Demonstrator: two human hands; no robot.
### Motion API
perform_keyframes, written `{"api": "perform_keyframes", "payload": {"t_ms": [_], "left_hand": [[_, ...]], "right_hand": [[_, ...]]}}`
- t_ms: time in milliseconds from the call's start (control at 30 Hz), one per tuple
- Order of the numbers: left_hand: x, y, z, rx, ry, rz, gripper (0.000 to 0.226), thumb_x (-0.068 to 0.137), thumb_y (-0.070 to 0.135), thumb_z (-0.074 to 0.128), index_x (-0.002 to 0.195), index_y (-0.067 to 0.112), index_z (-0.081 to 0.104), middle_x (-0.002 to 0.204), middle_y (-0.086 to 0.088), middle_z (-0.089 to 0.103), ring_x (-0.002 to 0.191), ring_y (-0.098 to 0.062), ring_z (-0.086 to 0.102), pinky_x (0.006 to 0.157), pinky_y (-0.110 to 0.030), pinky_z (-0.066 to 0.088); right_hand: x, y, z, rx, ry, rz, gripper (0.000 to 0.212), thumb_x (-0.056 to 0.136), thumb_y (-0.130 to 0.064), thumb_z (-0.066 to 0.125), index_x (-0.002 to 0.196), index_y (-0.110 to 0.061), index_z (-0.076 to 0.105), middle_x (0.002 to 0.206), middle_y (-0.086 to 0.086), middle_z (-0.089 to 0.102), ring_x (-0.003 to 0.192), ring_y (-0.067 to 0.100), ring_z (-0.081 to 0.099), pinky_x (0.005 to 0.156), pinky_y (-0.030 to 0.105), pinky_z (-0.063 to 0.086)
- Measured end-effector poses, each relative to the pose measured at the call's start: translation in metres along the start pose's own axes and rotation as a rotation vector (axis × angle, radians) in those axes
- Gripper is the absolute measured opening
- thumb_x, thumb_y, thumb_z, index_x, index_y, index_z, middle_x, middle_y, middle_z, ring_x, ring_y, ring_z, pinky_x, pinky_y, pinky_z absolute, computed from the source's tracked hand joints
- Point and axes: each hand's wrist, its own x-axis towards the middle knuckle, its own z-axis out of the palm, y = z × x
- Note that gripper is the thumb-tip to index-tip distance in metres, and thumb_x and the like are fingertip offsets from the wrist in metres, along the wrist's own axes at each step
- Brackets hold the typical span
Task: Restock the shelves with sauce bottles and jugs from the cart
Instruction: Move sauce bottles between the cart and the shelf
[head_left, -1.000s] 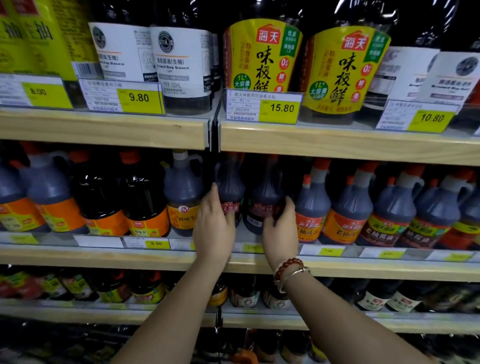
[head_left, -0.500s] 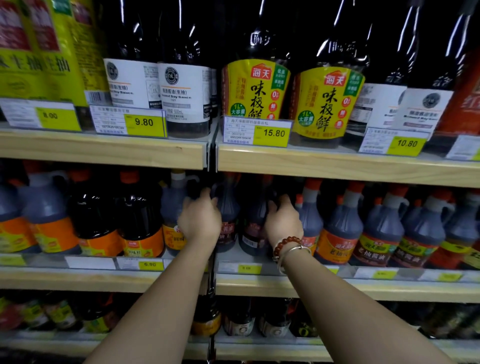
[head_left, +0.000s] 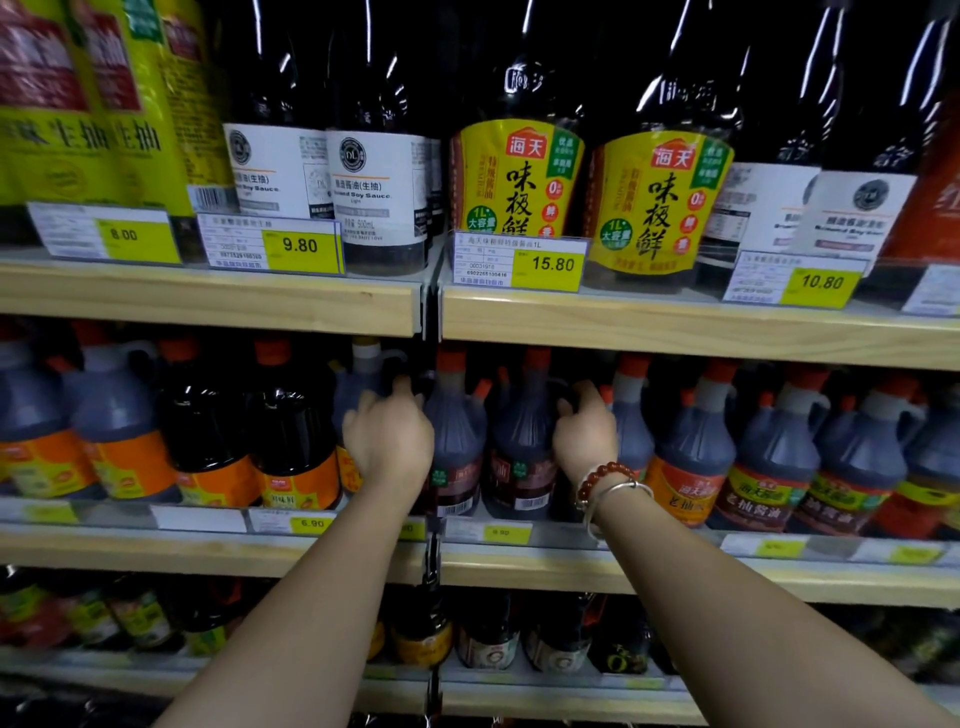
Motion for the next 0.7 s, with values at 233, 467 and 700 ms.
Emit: {"api": "perform_keyframes", "payload": {"t_ms": [233, 467, 700], "left_hand": [[-0.003, 0.005, 0.005, -0.056, 0.049, -0.060, 0.030, 0.098, 0.023, 0.039, 0.122, 0.008, 0.051, 0.107, -0.017, 0.066, 0.103, -0.036, 0.060, 0.072, -0.035, 0.043], [-0.031, -0.002, 0.011, -0.376, 0.134, -0.027, 0.040, 0.098, 0.024, 0.042, 0.135, 0.009, 0.043, 0.132, -0.013, 0.053, 0.117, -0.033, 0.053, 0.082, -0.040, 0.045], [-0.078, -0.018, 0.040, -0.356, -0.075, 0.089, 0.070, 0.093, 0.027, 0.054, 0.149, 0.030, 0.013, 0.154, -0.006, 0.020, 0.131, -0.028, 0.041, 0.083, -0.037, 0.050]], "right_hand": [[0.007, -0.014, 0.002, -0.073, 0.008, -0.035, 0.043, 0.083, 0.006, 0.044, 0.125, -0.001, 0.047, 0.119, 0.026, 0.058, 0.108, 0.040, 0.055, 0.085, 0.036, 0.043], [0.003, -0.033, -0.009, 0.015, -0.202, -0.098, 0.038, 0.082, -0.006, 0.058, 0.119, -0.001, 0.055, 0.125, 0.023, 0.057, 0.117, 0.037, 0.052, 0.101, 0.040, 0.041], [0.017, -0.027, 0.010, -0.037, -0.110, -0.059, 0.042, 0.087, -0.034, 0.058, 0.117, -0.005, 0.056, 0.123, 0.025, 0.056, 0.116, 0.039, 0.049, 0.094, 0.036, 0.036]]}}
